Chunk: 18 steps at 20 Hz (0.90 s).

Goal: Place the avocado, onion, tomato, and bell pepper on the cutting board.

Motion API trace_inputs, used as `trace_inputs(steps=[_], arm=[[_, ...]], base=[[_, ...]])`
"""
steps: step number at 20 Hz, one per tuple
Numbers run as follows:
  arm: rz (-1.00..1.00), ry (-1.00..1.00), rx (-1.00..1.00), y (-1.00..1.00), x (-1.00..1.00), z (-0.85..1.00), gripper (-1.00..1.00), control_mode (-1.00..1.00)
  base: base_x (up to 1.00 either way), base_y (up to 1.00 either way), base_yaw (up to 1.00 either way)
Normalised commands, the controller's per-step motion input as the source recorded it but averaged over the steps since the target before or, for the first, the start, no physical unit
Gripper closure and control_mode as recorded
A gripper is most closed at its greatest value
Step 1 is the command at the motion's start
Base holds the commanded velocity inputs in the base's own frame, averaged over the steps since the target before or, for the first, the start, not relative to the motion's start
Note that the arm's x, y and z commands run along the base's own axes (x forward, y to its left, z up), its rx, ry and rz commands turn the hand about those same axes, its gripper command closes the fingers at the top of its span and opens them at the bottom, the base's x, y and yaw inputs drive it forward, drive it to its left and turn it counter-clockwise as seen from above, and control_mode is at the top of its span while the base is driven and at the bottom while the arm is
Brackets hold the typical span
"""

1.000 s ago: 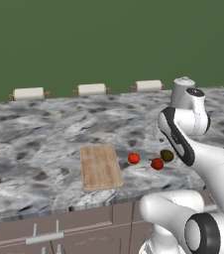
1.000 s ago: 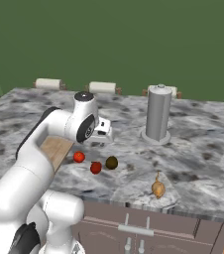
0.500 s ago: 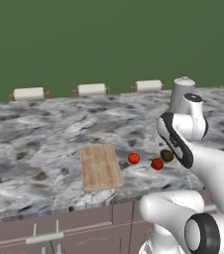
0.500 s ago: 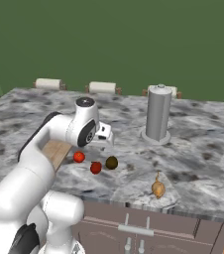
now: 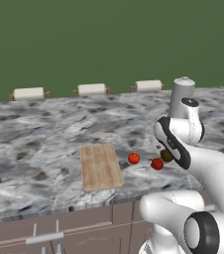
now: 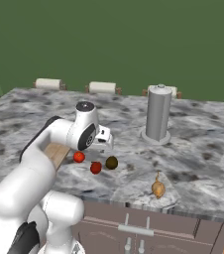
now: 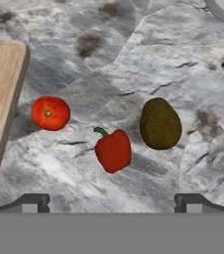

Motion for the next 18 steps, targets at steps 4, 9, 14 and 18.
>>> trace_inputs(steps=[4,9,14,18], arm=[[0.0,0.0,0.0,0.0,0.08,-0.21,-1.0,-1.0],[0.0,0.0,0.0,0.0,0.02,-0.28,-1.0,-1.0],[0.0,0.0,0.0,0.0,0.01,-0.21,-1.0,-1.0],[0.0,0.0,0.0,0.0,0.01,-0.14,-1.0,-1.0]], base=[[0.0,0.0,0.0],[0.0,0.0,0.0],[0.0,0.0,0.0],[0.0,0.0,0.0]])
